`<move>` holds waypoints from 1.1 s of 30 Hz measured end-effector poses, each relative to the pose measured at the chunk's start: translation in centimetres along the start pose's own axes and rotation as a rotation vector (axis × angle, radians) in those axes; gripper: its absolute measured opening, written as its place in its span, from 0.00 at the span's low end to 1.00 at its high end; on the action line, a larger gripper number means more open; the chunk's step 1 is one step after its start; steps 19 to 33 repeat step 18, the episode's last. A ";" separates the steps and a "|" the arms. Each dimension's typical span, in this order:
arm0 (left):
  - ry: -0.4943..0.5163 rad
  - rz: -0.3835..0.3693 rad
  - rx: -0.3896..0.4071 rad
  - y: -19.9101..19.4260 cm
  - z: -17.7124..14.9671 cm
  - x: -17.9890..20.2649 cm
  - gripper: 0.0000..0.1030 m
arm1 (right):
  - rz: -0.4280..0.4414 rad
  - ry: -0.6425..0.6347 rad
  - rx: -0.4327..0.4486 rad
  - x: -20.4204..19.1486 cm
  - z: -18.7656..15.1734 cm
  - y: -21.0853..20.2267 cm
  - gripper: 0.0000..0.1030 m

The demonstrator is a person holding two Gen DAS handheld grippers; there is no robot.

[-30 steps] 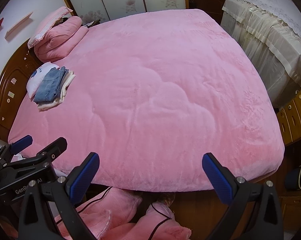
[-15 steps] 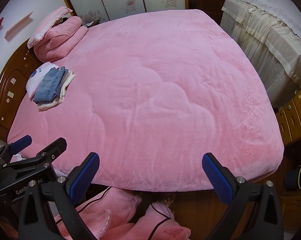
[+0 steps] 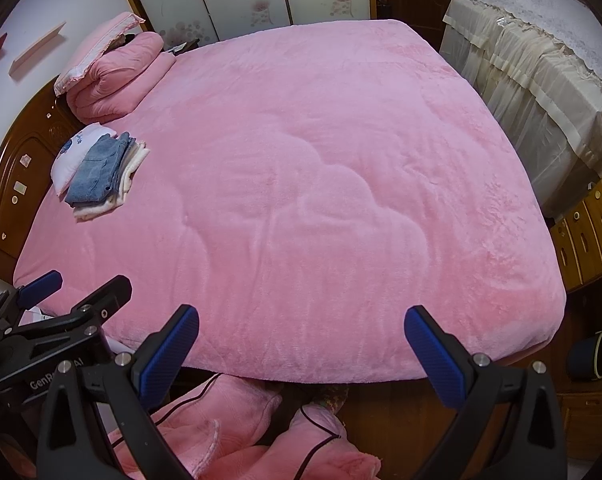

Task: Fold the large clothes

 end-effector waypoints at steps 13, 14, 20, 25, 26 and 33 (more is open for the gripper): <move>0.001 0.008 0.004 -0.4 -0.2 -0.3 0.99 | 0.000 0.003 -0.001 0.0 0.0 0.0 1.00; 0.002 0.008 0.003 -0.4 -0.2 -0.2 0.99 | -0.001 0.001 -0.001 -0.1 0.0 0.0 1.00; 0.003 0.010 0.006 -0.4 -0.1 -0.2 0.99 | 0.000 0.002 -0.001 0.0 0.0 0.0 1.00; 0.003 0.010 0.006 -0.4 -0.1 -0.2 0.99 | 0.000 0.002 -0.001 0.0 0.0 0.0 1.00; 0.003 0.010 0.006 -0.4 -0.1 -0.2 0.99 | 0.000 0.002 -0.001 0.0 0.0 0.0 1.00; 0.003 0.010 0.006 -0.4 -0.1 -0.2 0.99 | 0.000 0.002 -0.001 0.0 0.0 0.0 1.00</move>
Point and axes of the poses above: each gripper's, at about its wrist camera, not at the fingertips, and y roughly the way its jaws point, x to its right, z to its top, the point moved 7 cm from there along y, roughly the way its jaws point, and after that the axes turned 14 degrees about -z, right-handed, at the moved point
